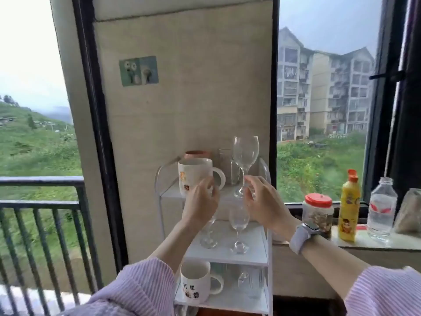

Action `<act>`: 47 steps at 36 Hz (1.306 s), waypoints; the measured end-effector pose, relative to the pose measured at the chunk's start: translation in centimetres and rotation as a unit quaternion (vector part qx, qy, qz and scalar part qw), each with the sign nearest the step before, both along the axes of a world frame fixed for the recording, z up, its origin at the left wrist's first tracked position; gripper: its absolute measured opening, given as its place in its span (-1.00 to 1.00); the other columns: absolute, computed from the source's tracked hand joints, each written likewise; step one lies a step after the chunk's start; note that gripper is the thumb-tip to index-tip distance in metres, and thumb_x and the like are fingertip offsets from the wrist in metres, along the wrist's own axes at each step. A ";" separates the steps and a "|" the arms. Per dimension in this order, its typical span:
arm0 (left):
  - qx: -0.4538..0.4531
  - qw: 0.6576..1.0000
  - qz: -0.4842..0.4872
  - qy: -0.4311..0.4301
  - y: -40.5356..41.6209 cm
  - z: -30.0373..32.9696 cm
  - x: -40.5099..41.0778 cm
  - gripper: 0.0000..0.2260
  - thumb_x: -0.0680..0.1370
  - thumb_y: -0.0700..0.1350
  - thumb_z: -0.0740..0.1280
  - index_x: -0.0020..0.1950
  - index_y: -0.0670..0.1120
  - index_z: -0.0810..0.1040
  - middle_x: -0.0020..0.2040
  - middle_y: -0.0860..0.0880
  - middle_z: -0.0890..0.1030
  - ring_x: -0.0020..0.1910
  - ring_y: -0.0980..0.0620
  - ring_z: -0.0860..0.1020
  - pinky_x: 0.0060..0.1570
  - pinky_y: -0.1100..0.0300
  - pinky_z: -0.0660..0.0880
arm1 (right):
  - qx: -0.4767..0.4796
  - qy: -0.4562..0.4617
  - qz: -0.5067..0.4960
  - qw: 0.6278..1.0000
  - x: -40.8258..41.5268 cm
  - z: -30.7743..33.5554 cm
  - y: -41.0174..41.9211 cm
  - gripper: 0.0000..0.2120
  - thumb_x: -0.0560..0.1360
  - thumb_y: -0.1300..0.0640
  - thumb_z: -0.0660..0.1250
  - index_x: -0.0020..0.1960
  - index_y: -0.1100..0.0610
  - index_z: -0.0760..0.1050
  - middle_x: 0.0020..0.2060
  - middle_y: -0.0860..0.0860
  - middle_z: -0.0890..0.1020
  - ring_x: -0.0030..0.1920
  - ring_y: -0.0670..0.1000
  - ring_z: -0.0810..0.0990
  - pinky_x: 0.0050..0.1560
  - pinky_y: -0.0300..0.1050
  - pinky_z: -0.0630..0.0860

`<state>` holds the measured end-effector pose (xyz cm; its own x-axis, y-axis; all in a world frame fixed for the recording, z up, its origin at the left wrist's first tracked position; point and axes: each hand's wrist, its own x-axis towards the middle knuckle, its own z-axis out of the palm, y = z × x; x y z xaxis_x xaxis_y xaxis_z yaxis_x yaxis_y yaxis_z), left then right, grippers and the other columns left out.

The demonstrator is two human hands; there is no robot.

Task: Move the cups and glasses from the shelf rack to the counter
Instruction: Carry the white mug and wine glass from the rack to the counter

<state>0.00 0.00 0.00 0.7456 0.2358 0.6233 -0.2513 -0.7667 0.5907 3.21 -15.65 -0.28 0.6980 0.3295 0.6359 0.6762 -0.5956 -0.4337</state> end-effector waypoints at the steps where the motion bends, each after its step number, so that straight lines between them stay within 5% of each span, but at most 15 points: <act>1: -0.010 1.000 -0.005 -0.005 -0.2 -0.1 0.5 -0.83 0.54 -0.17 0.23 0.04 -0.20 0.54 -0.01 -0.16 0.65 -0.01 -0.15 0.57 -0.06 0.09 0.41 | 0.009 0.008 -0.005 1.000 0.4 0.0 -0.1 -0.61 0.55 0.15 0.16 0.35 0.23 0.30 0.24 0.18 0.49 0.17 0.17 0.53 0.19 0.10 0.46; 6: -0.073 0.997 -0.014 -0.012 -1.4 0.1 2.2 -0.85 0.55 -0.11 0.22 -0.02 -0.16 0.52 -0.07 -0.09 0.66 -0.03 -0.10 0.57 -0.11 0.19 0.37 | 0.030 0.036 -0.005 0.999 1.2 0.0 0.0 -0.65 0.55 0.20 0.15 0.30 0.29 0.29 0.19 0.26 0.49 0.18 0.23 0.49 0.17 0.08 0.42; 10: -0.095 0.995 -0.032 -0.016 -1.4 0.5 2.9 -0.83 0.56 -0.10 0.22 -0.05 -0.19 0.51 -0.21 0.03 0.56 -0.15 -0.02 0.52 -0.20 0.24 0.32 | 0.070 0.055 -0.005 0.996 2.1 0.4 0.6 -0.71 0.54 0.24 0.11 0.24 0.31 0.27 -0.10 0.15 0.54 -0.08 0.13 0.53 -0.12 -0.10 0.46; 12: -0.101 0.994 -0.034 -0.018 -1.2 0.5 3.0 -0.80 0.57 -0.07 0.21 -0.07 -0.19 0.49 -0.22 0.02 0.56 -0.18 0.00 0.49 -0.26 0.28 0.28 | 0.109 0.082 0.000 0.991 2.8 0.8 1.2 -0.66 0.55 0.23 0.11 0.29 0.30 0.23 -0.04 0.16 0.57 -0.07 0.13 0.56 -0.08 -0.03 0.52; 14: -0.115 0.992 -0.039 -0.021 -0.9 0.6 2.8 -0.73 0.57 -0.02 0.20 -0.06 -0.22 0.49 -0.15 -0.05 0.62 -0.14 -0.04 0.53 -0.16 0.19 0.36 | 0.172 0.134 0.016 0.976 3.6 1.1 1.9 -0.64 0.55 0.20 0.14 0.32 0.21 0.21 0.06 0.18 0.59 -0.11 0.14 0.58 -0.11 0.10 0.53; 17: -0.139 0.989 -0.053 -0.010 -0.2 0.9 1.9 -0.71 0.58 0.02 0.17 -0.12 -0.19 0.47 -0.17 -0.09 0.65 -0.13 -0.04 0.56 -0.05 0.06 0.46 | 0.241 0.175 0.037 0.954 4.6 1.2 3.0 -0.65 0.52 0.17 0.20 0.28 0.09 0.24 0.01 0.19 0.62 -0.32 0.01 0.50 -0.34 -0.08 0.42; 21: -0.175 0.981 -0.088 -0.004 1.0 1.0 0.6 -0.64 0.60 0.01 0.12 -0.31 -0.14 0.44 -0.39 -0.02 0.57 -0.38 0.12 0.48 -0.32 0.32 0.41 | 0.284 0.167 0.000 0.944 5.4 1.0 3.9 -0.56 0.48 0.08 0.30 0.30 0.12 0.25 -0.10 0.07 0.61 -0.23 0.06 0.57 -0.24 0.01 0.50; 26: -0.229 0.968 -0.097 -0.019 2.1 1.2 -0.4 -0.65 0.60 0.01 0.13 -0.31 -0.13 0.45 -0.48 -0.02 0.46 -0.57 0.19 0.40 -0.49 0.37 0.34 | 0.324 0.160 -0.032 0.932 5.7 1.2 4.3 -0.54 0.43 -0.03 0.34 0.20 0.19 0.31 -0.28 -0.02 0.51 -0.36 -0.02 0.49 -0.35 -0.09 0.39; 29: -0.257 0.961 -0.097 -0.015 2.7 1.3 -0.7 -0.66 0.60 0.00 0.12 -0.29 -0.14 0.45 -0.49 -0.01 0.40 -0.50 0.05 0.37 -0.36 0.20 0.34 | 0.359 0.150 -0.021 0.921 5.2 1.5 4.5 -0.56 0.40 -0.04 0.39 0.12 0.22 0.38 -0.31 0.02 0.50 -0.39 -0.01 0.46 -0.39 -0.09 0.38; 32: -0.234 0.968 -0.092 -0.028 2.9 1.0 -1.2 -0.67 0.60 -0.02 0.09 -0.19 -0.21 0.48 -0.44 0.01 0.41 -0.44 0.04 0.37 -0.35 0.17 0.34 | 0.355 0.099 -0.022 0.929 3.8 1.9 4.5 -0.81 0.40 0.03 0.41 -0.12 0.05 0.42 -0.30 -0.04 0.51 -0.40 -0.04 0.46 -0.43 -0.18 0.43; 34: -0.213 0.972 -0.089 -0.042 3.0 0.3 -1.7 -0.66 0.59 -0.03 0.08 -0.11 -0.29 0.46 -0.40 0.01 0.42 -0.40 0.04 0.38 -0.37 0.17 0.35 | 0.348 0.080 -0.013 0.934 2.6 2.0 4.4 -0.79 0.40 0.07 0.42 -0.22 -0.03 0.36 -0.26 -0.05 0.50 -0.36 -0.04 0.46 -0.33 -0.14 0.42; 38: -0.187 0.974 -0.099 -0.078 3.3 -1.0 -3.0 -0.66 0.58 -0.06 0.12 -0.15 -0.35 0.41 -0.40 -0.05 0.40 -0.37 0.01 0.34 -0.35 0.11 0.32 | 0.348 0.116 0.042 0.929 0.0 1.1 3.5 -0.81 0.41 0.10 0.42 -0.17 0.00 0.38 -0.30 -0.01 0.45 -0.34 -0.05 0.40 -0.22 -0.08 0.36; 44: -0.165 0.967 -0.165 -0.100 2.3 -3.5 -5.9 -0.66 0.59 -0.01 0.16 -0.18 -0.29 0.39 -0.43 0.00 0.40 -0.46 0.10 0.31 -0.45 0.19 0.28 | 0.331 0.129 0.064 0.932 -5.1 -1.8 0.3 -0.81 0.38 0.02 0.42 -0.13 -0.01 0.41 -0.52 -0.15 0.48 -0.53 -0.18 0.39 -0.43 -0.24 0.35; 47: -0.152 0.963 -0.197 -0.101 0.5 -5.0 -7.1 -0.71 0.59 -0.03 0.17 -0.28 -0.14 0.35 -0.46 0.10 0.40 -0.50 0.18 0.33 -0.51 0.37 0.25 | 0.310 0.151 0.025 0.938 -7.4 -4.5 -2.0 -0.64 0.22 -0.21 0.39 -0.11 -0.05 0.41 -0.32 -0.08 0.52 -0.39 -0.17 0.47 -0.28 -0.18 0.39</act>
<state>-7.11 0.49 -4.96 0.6848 0.1541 0.7123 -0.6214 -0.3872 0.6812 -4.14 -17.61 -4.73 0.8705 -0.0013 0.4921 0.4874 -0.1365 -0.8625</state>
